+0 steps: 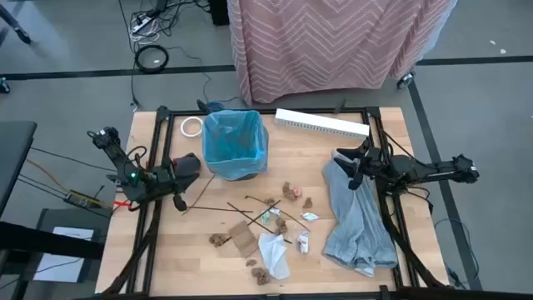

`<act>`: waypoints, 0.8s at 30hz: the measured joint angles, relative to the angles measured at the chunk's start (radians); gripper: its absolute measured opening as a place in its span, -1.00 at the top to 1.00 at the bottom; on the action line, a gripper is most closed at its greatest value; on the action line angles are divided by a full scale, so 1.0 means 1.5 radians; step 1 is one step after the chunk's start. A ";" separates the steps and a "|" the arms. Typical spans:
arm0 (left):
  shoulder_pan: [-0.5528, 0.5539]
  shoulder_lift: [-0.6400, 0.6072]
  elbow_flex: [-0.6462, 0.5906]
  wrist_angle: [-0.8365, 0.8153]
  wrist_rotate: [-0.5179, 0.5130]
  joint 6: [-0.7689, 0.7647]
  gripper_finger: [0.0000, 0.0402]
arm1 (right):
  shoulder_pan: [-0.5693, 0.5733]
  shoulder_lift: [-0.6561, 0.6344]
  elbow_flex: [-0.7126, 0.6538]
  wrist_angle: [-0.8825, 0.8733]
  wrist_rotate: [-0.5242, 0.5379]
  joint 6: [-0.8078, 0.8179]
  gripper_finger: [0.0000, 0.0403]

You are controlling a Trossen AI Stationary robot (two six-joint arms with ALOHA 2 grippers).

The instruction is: Place trash/remove bag and relplace

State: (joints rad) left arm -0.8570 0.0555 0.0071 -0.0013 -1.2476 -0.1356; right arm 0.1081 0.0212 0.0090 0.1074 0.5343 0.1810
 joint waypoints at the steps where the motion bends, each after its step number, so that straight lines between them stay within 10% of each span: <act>1: 0.000 0.000 0.000 0.000 0.000 0.000 0.91 | 0.000 0.000 0.000 0.000 0.000 0.000 0.04; 8: 0.000 0.000 0.000 0.006 -0.004 -0.001 0.91 | 0.000 0.000 0.000 0.011 0.000 0.004 0.04; 13: 0.000 0.008 0.028 0.206 0.069 0.036 0.91 | 0.000 0.001 0.013 0.147 -0.005 0.024 0.05; 18: 0.000 0.073 0.162 0.424 0.210 0.143 0.91 | 0.001 -0.001 0.071 0.390 -0.070 -0.021 0.05; 24: 0.000 0.280 0.429 0.354 0.290 0.242 0.91 | 0.001 0.013 0.224 0.347 -0.213 -0.009 0.05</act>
State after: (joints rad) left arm -0.8570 0.4759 0.6509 0.5298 -0.8129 0.2271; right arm 0.1093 0.0413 0.3446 0.6279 0.2140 0.1669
